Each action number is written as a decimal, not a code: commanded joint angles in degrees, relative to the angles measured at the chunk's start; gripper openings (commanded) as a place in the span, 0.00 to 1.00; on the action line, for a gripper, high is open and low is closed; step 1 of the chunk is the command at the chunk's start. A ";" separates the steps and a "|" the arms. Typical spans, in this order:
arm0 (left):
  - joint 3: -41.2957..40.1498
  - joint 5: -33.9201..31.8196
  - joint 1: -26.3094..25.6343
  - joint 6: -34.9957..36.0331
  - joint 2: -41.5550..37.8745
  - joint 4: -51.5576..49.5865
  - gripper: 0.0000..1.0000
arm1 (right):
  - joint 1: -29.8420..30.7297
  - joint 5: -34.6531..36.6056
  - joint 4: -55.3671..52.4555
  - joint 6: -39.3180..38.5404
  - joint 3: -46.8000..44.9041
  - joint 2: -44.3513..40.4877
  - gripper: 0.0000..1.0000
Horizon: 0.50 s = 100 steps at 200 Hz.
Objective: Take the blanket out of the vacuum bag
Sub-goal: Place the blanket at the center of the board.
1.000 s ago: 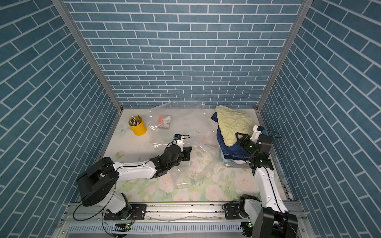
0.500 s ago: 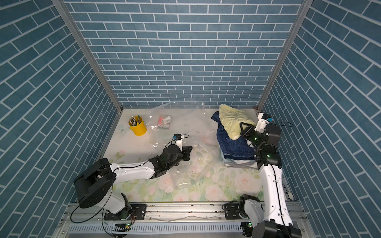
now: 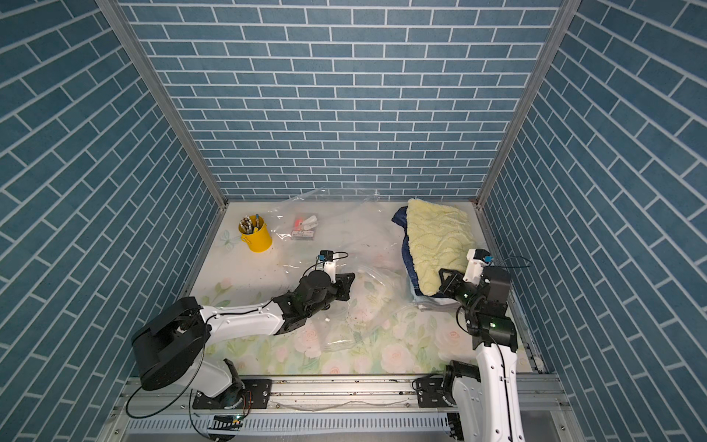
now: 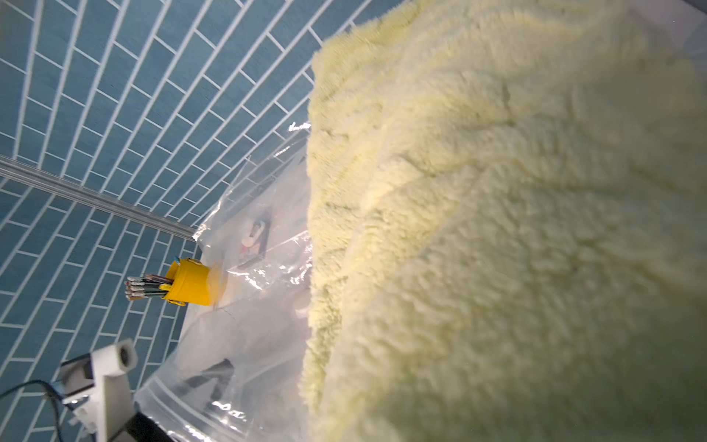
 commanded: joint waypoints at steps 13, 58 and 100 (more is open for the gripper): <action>0.62 0.32 0.22 0.58 -0.93 -1.23 0.00 | 0.14 3.02 -3.95 1.22 -3.07 -4.95 0.36; 1.47 0.45 0.22 0.61 -1.55 -2.65 0.01 | 0.14 1.93 -9.65 0.37 -0.63 -6.22 0.64; 4.56 -1.28 0.28 2.12 -2.39 -8.17 0.02 | 0.39 -2.82 -10.97 2.39 -4.76 -12.32 0.66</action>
